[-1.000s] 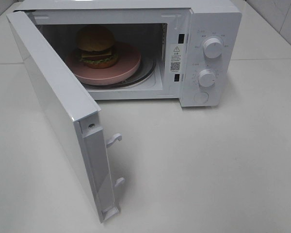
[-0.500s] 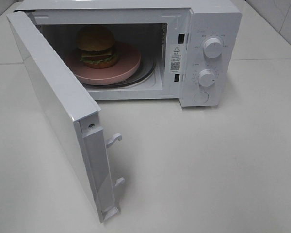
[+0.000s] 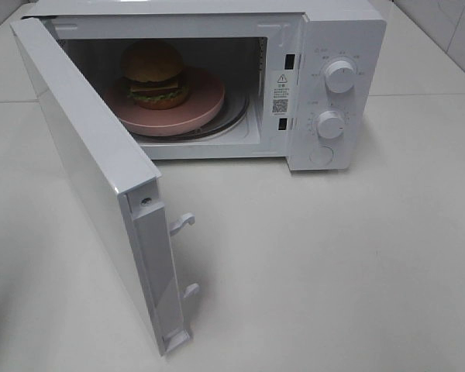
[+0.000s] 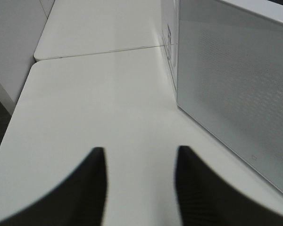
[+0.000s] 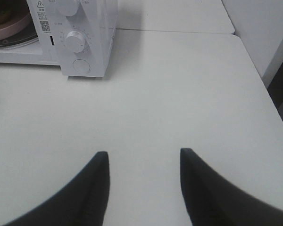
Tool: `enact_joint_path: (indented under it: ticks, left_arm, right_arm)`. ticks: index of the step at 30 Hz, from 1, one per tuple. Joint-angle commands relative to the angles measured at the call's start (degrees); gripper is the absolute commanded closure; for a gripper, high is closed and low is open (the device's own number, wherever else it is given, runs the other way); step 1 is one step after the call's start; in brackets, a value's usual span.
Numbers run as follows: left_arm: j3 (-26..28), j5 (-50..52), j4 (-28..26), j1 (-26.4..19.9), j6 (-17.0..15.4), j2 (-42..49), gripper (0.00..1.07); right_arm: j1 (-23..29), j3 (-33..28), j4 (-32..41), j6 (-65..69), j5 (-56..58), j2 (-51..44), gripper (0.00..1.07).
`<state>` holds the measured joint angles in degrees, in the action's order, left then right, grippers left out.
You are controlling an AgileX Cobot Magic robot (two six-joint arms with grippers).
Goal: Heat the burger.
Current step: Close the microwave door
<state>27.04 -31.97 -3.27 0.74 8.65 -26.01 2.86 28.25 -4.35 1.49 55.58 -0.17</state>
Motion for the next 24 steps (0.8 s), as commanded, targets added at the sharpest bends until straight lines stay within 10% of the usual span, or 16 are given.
enact_joint_path:
  ticks: [1,5,7,15,24]
  left_arm:
    - [-4.76,13.06,-1.95,0.34,2.12,-5.5,1.07]
    - [-8.02,24.29,-2.81,0.34,1.89,-9.4,1.07]
    - [-12.49,42.74,0.34,0.34,-3.27,-15.99,1.07]
    - [-14.09,62.22,15.81,0.34,-19.37,-30.31,1.07]
    - [-12.78,81.76,28.02,0.34,-24.06,-48.24,1.07]
  right_arm:
    - [0.0,-0.17,-0.23,-0.46,-0.4,-1.6,0.59]
    - [0.0,-0.17,-0.23,-0.46,-0.4,-1.6,0.59]
    - [0.0,-0.17,-0.23,-0.46,-0.4,-1.6,0.59]
    - [0.0,-0.17,-0.23,-0.46,-0.4,-1.6,0.59]
    - [0.0,-0.17,-0.23,-0.46,-0.4,-1.6,0.59]
